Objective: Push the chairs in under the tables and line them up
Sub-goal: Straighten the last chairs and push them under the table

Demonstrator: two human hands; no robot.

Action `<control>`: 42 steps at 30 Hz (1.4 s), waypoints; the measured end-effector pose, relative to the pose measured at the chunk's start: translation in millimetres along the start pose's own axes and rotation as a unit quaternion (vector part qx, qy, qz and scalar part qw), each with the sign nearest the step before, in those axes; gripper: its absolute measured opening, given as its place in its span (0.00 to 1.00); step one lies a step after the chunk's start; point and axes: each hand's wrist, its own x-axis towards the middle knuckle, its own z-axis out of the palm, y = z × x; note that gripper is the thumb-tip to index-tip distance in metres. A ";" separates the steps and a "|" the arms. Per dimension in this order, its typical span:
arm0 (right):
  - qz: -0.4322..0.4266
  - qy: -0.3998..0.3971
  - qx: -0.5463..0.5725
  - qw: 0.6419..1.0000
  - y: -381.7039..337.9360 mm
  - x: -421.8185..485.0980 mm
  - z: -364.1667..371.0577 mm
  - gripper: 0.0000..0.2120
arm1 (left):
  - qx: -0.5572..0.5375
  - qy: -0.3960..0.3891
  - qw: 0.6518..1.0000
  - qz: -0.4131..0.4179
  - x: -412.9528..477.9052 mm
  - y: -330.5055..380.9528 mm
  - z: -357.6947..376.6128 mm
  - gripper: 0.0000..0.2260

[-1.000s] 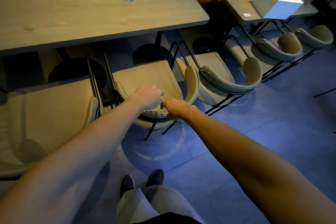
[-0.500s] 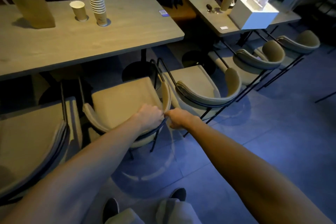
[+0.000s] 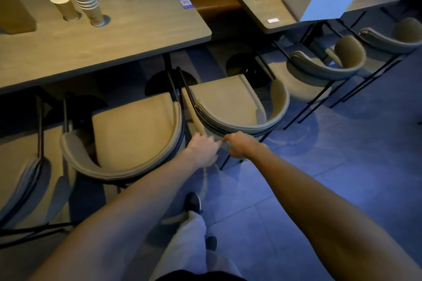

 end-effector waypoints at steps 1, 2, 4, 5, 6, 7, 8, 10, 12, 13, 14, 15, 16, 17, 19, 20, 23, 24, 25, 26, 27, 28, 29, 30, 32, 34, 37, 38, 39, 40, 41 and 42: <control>-0.003 0.002 0.001 1.000 9.4 4.9 0.9 0.23 | 0.001 0.000 1.000 -0.005 9.7 3.3 -1.0 0.24; -0.005 0.002 0.002 1.000 19.0 10.3 1.5 0.24 | 0.000 0.002 1.000 -0.011 19.9 5.9 -1.5 0.24; -0.008 0.004 0.001 1.000 39.8 24.6 2.8 0.25 | -0.007 0.001 1.000 -0.021 43.0 9.6 -0.6 0.24; -0.008 0.006 0.001 1.000 50.5 31.4 2.7 0.26 | -0.013 0.000 1.000 -0.026 55.2 11.0 -0.2 0.24; -0.008 0.011 0.005 1.000 62.1 39.5 2.6 0.26 | -0.019 -0.003 0.999 -0.029 68.2 12.0 0.2 0.24; -0.005 0.015 0.009 1.000 73.3 47.7 2.6 0.26 | -0.024 -0.007 0.999 -0.030 80.7 12.4 -0.2 0.25; -0.001 0.013 0.008 1.000 83.9 55.8 3.3 0.25 | -0.028 -0.012 0.999 -0.031 92.2 13.0 -1.3 0.25; -0.003 0.006 -0.008 1.000 103.5 70.3 2.4 0.25 | -0.027 -0.021 0.999 -0.034 112.6 15.1 -4.4 0.25; -0.007 0.006 -0.017 1.000 122.8 85.2 0.6 0.26 | -0.029 -0.031 0.999 -0.033 132.4 16.9 -7.9 0.25; -0.011 0.011 -0.028 0.999 131.7 92.6 -1.5 0.26 | -0.029 -0.031 0.998 -0.040 141.5 17.8 -9.1 0.24; -0.015 0.010 -0.040 0.999 140.4 99.3 -3.4 0.27 | -0.031 -0.032 0.998 -0.047 149.7 19.3 -10.1 0.24; -0.014 0.000 -0.049 0.999 148.9 104.9 -4.6 0.27 | -0.039 -0.039 0.997 -0.052 156.1 21.2 -11.3 0.23; -0.009 -0.018 -0.057 0.998 157.2 109.4 -4.7 0.27 | -0.047 -0.049 0.996 -0.055 162.1 23.6 -11.7 0.23; -0.004 -0.035 -0.068 0.997 165.9 113.5 -3.6 0.27 | -0.048 -0.059 0.995 -0.058 167.7 26.3 -11.2 0.22; -0.003 -0.061 -0.089 0.994 184.0 121.5 0.0 0.24 | -0.037 -0.085 0.994 -0.063 177.7 30.8 -12.0 0.22; -0.007 -0.067 -0.097 0.993 192.2 124.8 0.6 0.24 | -0.035 -0.097 0.992 -0.069 182.5 32.4 -13.7 0.22; -0.033 -0.068 -0.129 0.989 213.2 133.1 1.8 0.24 | -0.040 -0.124 0.986 -0.100 195.1 38.0 -21.1 0.21; -0.043 -0.068 -0.141 0.987 218.4 135.9 2.6 0.25 | -0.045 -0.130 0.985 -0.108 198.7 39.6 -22.7 0.20; -0.052 -0.067 -0.154 0.984 222.5 138.8 3.6 0.25 | -0.043 -0.135 0.983 -0.117 201.6 40.9 -23.7 0.20; -0.059 -0.066 -0.164 0.982 225.9 141.0 4.5 0.26 | -0.038 -0.137 0.982 -0.124 203.9 42.1 -23.9 0.19; -0.065 -0.068 -0.171 0.981 228.6 142.3 4.5 0.27 | -0.035 -0.141 0.981 -0.128 204.7 43.4 -24.8 0.19; -0.070 -0.070 -0.173 0.980 231.3 144.3 5.2 0.28 | -0.034 -0.144 0.980 -0.131 204.4 44.9 -25.9 0.20; -0.074 -0.071 -0.174 0.979 233.2 145.5 5.4 0.28 | -0.031 -0.143 0.980 -0.132 203.9 46.7 -25.8 0.21; -0.077 -0.072 -0.175 0.979 234.3 146.6 5.4 0.28 | -0.027 -0.139 0.981 -0.132 203.0 48.3 -25.6 0.22; -0.082 -0.076 -0.174 0.978 235.2 149.0 3.3 0.28 | -0.031 -0.131 0.981 -0.139 200.9 50.1 -25.8 0.23; -0.089 -0.079 -0.170 0.978 236.9 150.4 2.2 0.28 | -0.043 -0.127 0.979 -0.153 200.9 51.5 -24.5 0.22; -0.100 -0.078 -0.161 0.979 241.2 151.0 1.6 0.28 | -0.061 -0.126 0.975 -0.171 203.1 55.3 -23.0 0.23; -0.102 -0.077 -0.158 0.979 243.2 151.8 1.4 0.28 | -0.064 -0.123 0.975 -0.175 203.6 56.6 -22.6 0.24; -0.104 -0.075 -0.156 0.979 244.9 152.4 0.7 0.28 | -0.065 -0.121 0.974 -0.178 203.7 58.2 -22.5 0.25; -0.106 -0.075 -0.154 0.979 246.7 153.1 0.2 0.28 | -0.066 -0.119 0.974 -0.180 203.9 59.4 -22.2 0.25; -0.108 -0.075 -0.152 0.980 248.8 153.5 -0.4 0.28 | -0.066 -0.117 0.975 -0.180 204.4 60.9 -21.7 0.25; -0.108 -0.073 -0.150 0.980 251.3 153.8 -0.6 0.27 | -0.065 -0.114 0.975 -0.180 205.4 62.9 -21.3 0.25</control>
